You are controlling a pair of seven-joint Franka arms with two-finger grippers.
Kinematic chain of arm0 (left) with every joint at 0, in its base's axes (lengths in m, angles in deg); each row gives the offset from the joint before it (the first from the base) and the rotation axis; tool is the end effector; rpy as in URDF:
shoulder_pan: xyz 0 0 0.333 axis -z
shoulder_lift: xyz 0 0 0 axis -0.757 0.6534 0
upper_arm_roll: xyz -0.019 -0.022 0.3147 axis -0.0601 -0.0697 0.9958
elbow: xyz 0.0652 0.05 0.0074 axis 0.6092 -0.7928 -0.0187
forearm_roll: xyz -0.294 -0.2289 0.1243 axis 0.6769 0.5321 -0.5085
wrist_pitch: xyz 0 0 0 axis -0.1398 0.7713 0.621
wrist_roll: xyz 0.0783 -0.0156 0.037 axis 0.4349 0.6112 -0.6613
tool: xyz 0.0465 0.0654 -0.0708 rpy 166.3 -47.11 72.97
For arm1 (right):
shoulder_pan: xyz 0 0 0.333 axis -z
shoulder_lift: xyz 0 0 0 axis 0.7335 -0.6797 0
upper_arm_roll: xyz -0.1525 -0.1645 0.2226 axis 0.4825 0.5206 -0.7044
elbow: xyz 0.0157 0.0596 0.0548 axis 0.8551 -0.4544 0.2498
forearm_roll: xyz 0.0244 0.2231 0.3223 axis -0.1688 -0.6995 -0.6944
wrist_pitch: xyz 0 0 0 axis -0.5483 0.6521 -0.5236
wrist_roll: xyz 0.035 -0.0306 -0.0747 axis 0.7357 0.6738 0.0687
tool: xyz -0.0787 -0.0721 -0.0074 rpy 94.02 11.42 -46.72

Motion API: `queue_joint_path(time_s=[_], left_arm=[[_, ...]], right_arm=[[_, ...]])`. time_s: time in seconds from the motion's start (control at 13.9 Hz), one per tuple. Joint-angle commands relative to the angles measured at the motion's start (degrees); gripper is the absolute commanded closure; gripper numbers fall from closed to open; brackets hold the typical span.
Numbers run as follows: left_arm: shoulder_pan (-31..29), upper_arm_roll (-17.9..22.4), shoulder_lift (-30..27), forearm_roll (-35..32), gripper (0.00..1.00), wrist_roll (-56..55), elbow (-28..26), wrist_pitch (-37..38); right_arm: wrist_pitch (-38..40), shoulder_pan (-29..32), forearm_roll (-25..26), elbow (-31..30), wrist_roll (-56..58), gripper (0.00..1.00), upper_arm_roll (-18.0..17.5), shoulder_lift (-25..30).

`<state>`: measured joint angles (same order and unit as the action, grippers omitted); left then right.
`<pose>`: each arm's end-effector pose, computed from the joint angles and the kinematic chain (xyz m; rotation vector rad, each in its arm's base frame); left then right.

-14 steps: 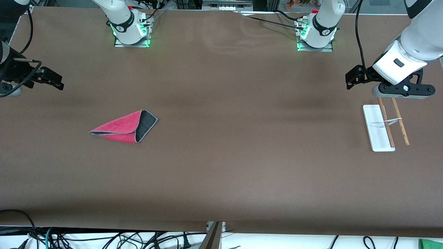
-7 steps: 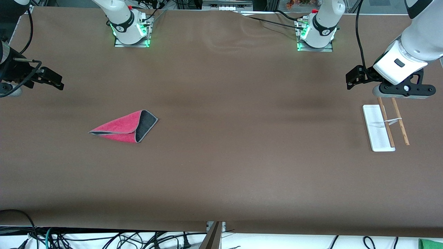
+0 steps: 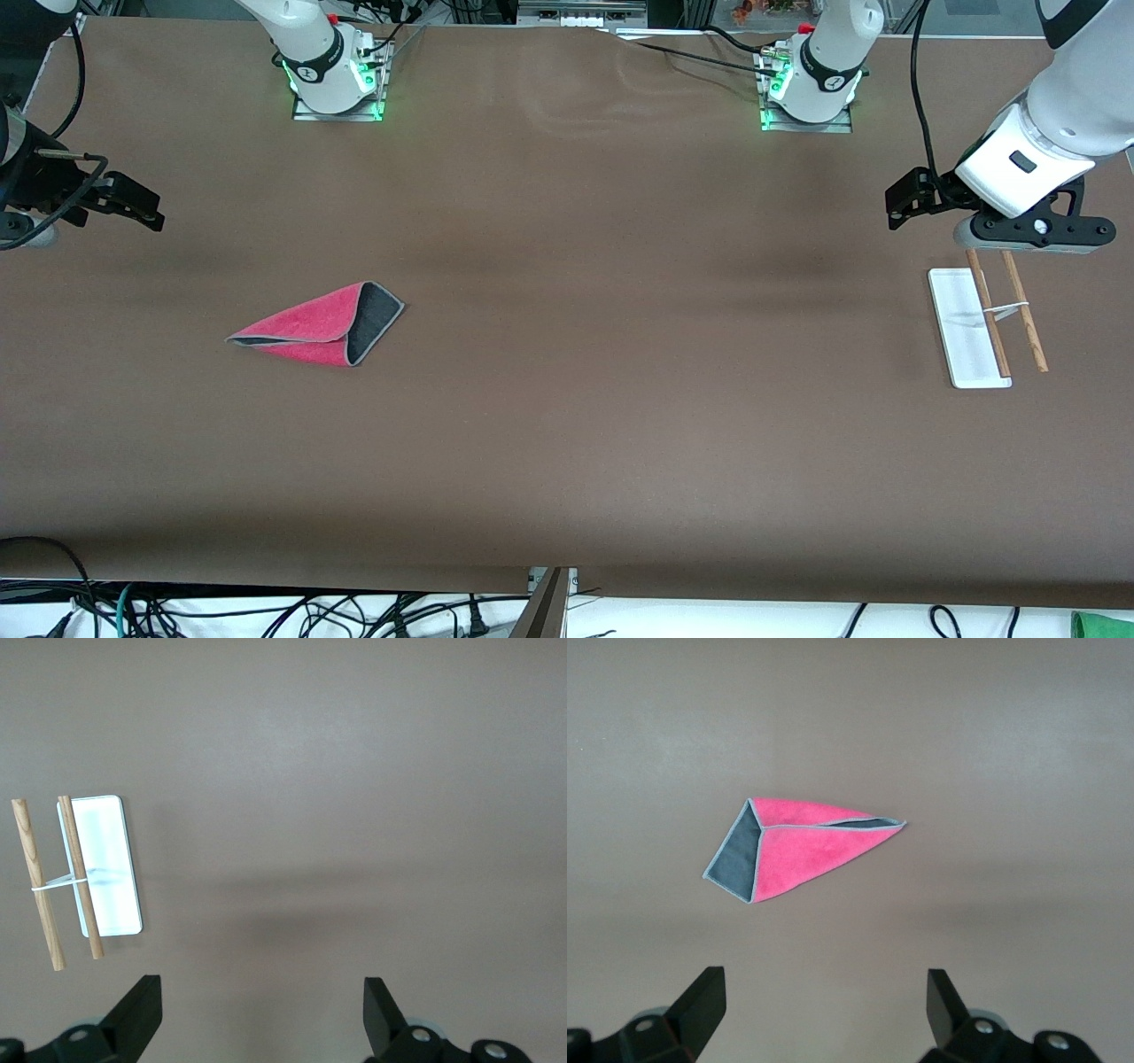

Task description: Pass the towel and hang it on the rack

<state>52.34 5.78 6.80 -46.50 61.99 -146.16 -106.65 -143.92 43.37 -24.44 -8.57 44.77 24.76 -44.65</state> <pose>0.5533 -0.0845 0.5935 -3.1054 0.0765 0.0979 0.5545 -0.0069 0.5858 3.1074 -0.0626 -0.0414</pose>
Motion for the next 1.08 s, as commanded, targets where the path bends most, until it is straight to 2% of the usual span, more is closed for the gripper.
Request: queue_joint_path(time_s=[0.0,0.65,1.01], left_arm=[[-0.5,-0.4,0.0,0.3,0.00,0.0,0.1,0.7],[-0.5,-0.4,0.0,0.3,0.00,0.0,0.1,0.7],[-0.5,-0.5,0.0,0.3,0.00,0.0,0.1,0.7]], right_arm=[[0.4,0.1,-0.3,0.9,0.1,0.00,-0.2,-0.2],[0.5,0.2,-0.4,0.6,-0.8,0.00,-0.2,-0.7],[0.0,0.5,0.4,0.9,-0.4,0.00,0.2,-6.3]])
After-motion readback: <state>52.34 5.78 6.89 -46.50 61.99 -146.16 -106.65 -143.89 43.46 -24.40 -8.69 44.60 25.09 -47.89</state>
